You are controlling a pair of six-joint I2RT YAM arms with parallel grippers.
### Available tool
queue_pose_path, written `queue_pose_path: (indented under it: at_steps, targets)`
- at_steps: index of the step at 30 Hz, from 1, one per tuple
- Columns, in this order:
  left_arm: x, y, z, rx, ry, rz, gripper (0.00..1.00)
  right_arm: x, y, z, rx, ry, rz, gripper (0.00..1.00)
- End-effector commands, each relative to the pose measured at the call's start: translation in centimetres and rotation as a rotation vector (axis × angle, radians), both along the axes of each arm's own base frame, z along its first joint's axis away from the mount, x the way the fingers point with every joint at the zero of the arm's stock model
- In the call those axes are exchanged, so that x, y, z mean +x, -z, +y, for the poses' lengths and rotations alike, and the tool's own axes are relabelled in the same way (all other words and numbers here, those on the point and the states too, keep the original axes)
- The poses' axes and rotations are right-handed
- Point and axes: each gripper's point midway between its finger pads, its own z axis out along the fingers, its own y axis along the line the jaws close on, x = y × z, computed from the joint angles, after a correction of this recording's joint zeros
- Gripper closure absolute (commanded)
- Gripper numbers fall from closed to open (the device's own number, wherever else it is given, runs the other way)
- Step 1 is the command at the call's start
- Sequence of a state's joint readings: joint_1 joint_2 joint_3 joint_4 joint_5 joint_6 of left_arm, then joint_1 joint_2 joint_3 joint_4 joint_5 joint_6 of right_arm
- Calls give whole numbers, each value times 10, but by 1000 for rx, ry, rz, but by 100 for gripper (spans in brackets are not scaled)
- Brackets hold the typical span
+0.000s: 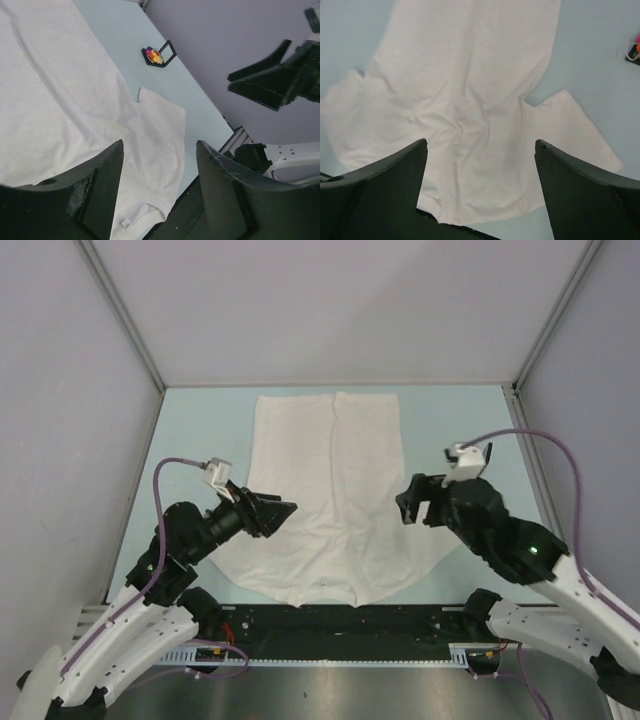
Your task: Remove the brooch from the garment
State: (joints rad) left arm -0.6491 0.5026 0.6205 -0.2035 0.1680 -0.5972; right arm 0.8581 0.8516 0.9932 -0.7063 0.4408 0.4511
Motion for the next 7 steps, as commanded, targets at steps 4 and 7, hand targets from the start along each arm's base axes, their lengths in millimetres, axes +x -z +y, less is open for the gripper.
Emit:
queue_pose_path:
  at_steps: [4,7]
  targets:
    - [8,-50,6,-140,-66,-81,35,-31,-51,-24,225,-45,-184,0]
    - [7,-62,8,-137,-65,-106,34,-35,-68,-35,320,4,-226,0]
